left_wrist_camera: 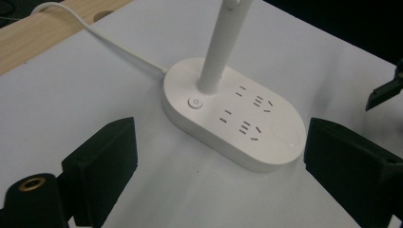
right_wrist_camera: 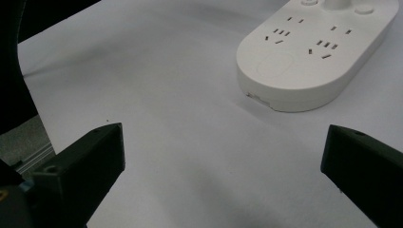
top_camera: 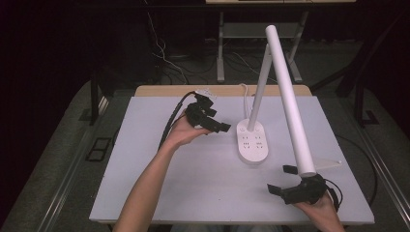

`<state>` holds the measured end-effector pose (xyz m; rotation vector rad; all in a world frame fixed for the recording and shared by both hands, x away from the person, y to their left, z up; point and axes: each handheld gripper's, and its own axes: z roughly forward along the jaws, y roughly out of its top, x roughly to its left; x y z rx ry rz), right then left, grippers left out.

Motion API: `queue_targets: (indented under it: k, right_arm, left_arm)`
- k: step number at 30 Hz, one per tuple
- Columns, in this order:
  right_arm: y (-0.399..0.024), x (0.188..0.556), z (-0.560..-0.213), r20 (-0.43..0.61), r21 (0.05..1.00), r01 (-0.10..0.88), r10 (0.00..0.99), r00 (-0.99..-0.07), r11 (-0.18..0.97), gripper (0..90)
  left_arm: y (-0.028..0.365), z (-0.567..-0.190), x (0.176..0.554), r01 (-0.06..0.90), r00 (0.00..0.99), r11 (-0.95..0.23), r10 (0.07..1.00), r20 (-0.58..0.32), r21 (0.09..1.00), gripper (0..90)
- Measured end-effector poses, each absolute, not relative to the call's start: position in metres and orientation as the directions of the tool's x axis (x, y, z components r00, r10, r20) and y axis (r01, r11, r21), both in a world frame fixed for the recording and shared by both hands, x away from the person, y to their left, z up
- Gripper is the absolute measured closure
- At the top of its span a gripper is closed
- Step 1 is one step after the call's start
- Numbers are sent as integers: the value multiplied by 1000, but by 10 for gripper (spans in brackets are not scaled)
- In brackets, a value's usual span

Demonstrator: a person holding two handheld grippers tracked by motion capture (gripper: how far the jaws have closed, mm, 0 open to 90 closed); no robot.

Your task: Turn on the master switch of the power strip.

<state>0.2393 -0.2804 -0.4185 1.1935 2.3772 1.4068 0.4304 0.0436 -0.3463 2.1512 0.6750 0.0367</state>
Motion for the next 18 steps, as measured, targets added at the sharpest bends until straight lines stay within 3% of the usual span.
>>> queue_targets:
  k: [18]
  right_arm:
    - [-282, 238, -418, 259, 791, 556, 684, -681, 254, 2]
  left_arm:
    - [30, -372, 453, 525, 811, -405, 504, -296, 749, 199]
